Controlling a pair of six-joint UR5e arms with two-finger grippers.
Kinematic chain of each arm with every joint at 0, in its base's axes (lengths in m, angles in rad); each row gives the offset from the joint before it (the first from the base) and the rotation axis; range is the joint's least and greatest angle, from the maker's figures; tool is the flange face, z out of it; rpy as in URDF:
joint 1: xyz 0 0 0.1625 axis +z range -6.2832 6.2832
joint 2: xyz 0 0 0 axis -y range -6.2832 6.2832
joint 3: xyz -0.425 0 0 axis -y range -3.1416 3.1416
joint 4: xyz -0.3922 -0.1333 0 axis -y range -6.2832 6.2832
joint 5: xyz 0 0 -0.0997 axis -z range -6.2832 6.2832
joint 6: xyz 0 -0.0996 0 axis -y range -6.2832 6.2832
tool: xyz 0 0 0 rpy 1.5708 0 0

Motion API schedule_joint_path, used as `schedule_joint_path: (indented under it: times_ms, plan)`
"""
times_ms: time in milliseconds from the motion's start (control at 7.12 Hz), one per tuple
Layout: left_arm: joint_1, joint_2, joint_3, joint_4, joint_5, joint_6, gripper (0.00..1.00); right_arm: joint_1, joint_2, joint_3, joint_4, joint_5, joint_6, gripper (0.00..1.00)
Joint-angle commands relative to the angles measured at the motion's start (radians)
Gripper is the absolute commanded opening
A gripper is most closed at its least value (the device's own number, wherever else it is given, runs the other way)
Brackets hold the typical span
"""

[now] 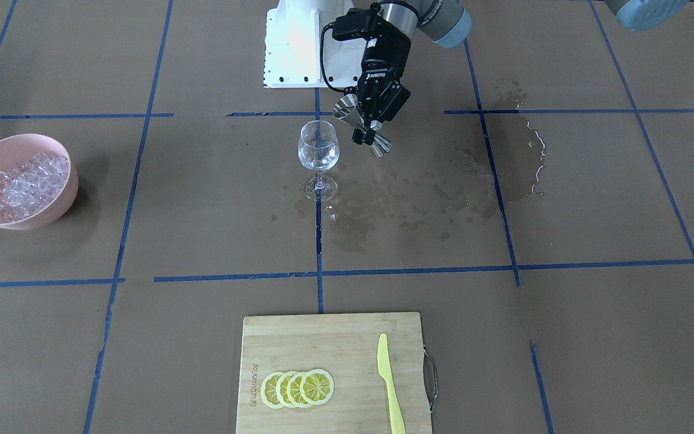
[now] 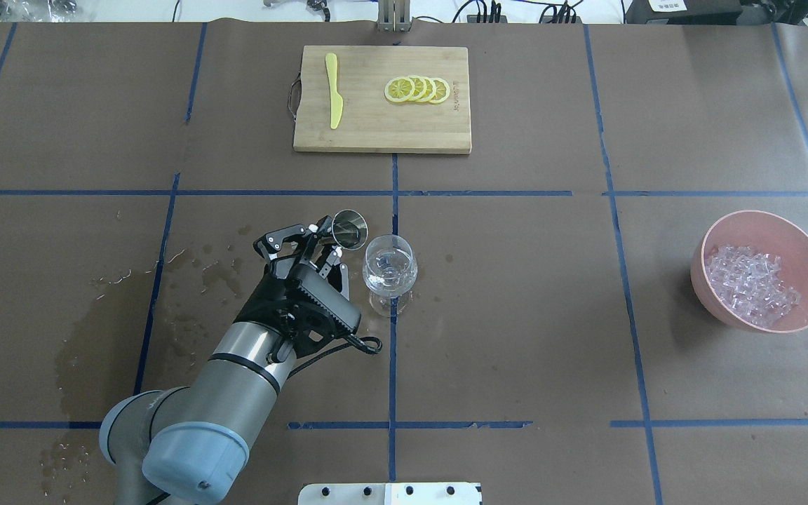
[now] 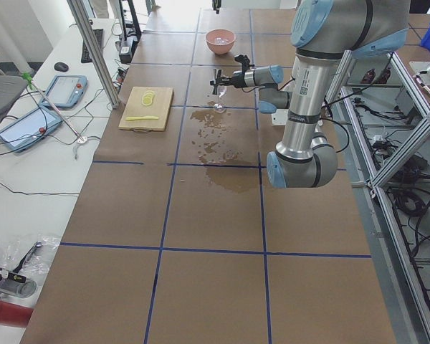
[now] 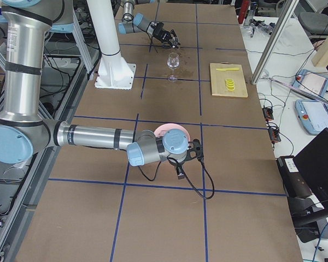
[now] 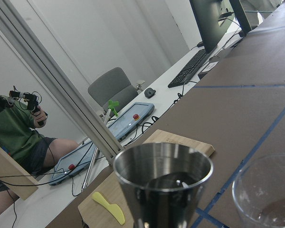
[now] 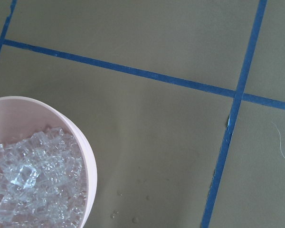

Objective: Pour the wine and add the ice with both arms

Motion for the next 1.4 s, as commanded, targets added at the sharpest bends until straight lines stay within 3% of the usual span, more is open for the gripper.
schedule_joint_path:
  times_ms: [0, 281, 702, 1264]
  plan:
    - [0.000, -0.028, -0.005, 0.084, 0.016, 0.161, 0.00, -0.002, 0.000, -0.009, -0.001, -0.001, -0.001, 1.00]
    - [0.000, -0.080, -0.012, 0.222, 0.029, 0.257, 0.00, 0.000, -0.002, -0.009, -0.001, 0.003, 0.001, 1.00]
    - [-0.007, -0.082, -0.061, 0.296, 0.029, 0.521, 0.00, 0.000, -0.002, -0.010, -0.001, -0.001, 0.001, 1.00]
    - [-0.018, -0.093, -0.062, 0.346, 0.029, 0.636, 0.00, -0.002, -0.002, -0.012, -0.001, -0.001, 0.001, 1.00]
